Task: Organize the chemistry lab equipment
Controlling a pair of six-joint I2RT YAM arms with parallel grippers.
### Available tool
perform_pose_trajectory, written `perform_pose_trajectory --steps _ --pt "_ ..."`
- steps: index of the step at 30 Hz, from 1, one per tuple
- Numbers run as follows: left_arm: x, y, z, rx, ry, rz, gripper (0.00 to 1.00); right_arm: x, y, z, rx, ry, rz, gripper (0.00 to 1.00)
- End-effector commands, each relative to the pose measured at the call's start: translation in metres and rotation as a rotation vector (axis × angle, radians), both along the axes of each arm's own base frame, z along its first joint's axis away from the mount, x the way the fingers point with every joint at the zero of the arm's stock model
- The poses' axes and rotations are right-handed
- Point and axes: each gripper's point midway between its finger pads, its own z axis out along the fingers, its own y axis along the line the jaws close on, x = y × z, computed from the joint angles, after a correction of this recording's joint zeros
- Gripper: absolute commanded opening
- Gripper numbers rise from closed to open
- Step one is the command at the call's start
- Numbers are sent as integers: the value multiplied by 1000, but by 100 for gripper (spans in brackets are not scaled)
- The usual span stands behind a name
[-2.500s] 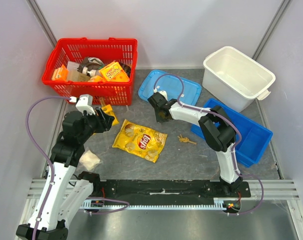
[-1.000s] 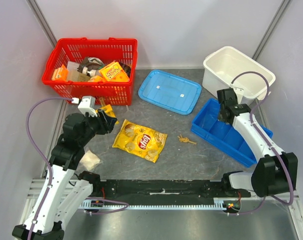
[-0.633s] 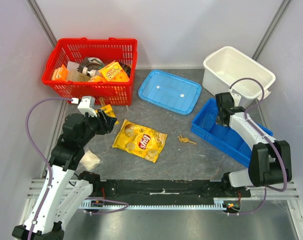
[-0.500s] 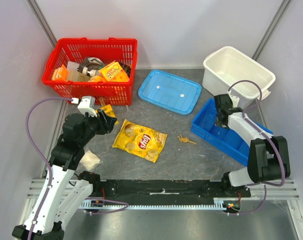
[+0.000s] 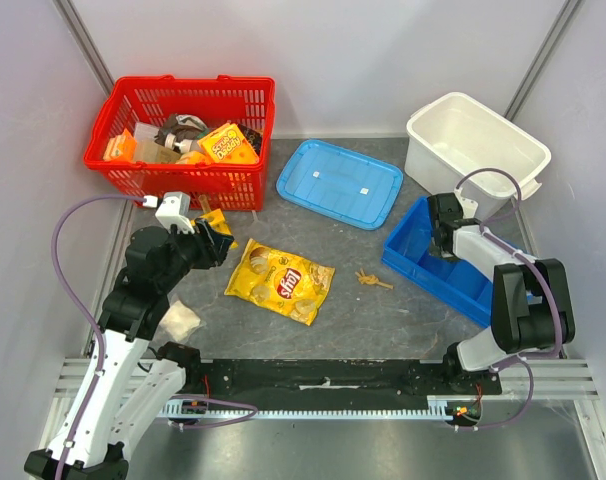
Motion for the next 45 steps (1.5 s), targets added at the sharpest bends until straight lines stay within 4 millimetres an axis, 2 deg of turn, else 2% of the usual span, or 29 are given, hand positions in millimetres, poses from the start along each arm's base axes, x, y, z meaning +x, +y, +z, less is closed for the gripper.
perform_pose_trajectory --steps 1,7,11,15,19,23,27,33,38,43,45 --pt "3 0 8 -18 -21 18 54 13 -4 24 -16 -70 -12 26" --pt "2 -1 9 -20 -26 9 54 22 1 84 -31 -120 122 33" --pt "1 -3 11 -27 -34 2 54 30 25 110 13 -121 388 39" --pt "0 -4 12 -27 -35 -2 55 25 59 126 51 -156 705 40" --pt "-3 -5 12 -30 -39 -9 54 2 97 125 42 -185 1046 47" --pt "-4 -7 13 -31 -46 -14 54 -42 139 125 26 -195 1459 48" --pt "-5 -6 16 -32 -61 -10 54 -76 150 112 -42 -179 1715 45" --pt "-6 -4 18 -35 -69 -4 55 -105 152 86 -19 -53 1837 48" --pt "-7 -4 20 -37 -77 -3 54 -109 145 71 -89 45 1871 47" --pt "-8 -3 19 -38 -76 -1 54 -127 147 56 -52 111 1915 47" --pt "-8 -3 21 -40 -82 -1 55 -130 142 48 -70 154 1911 47"
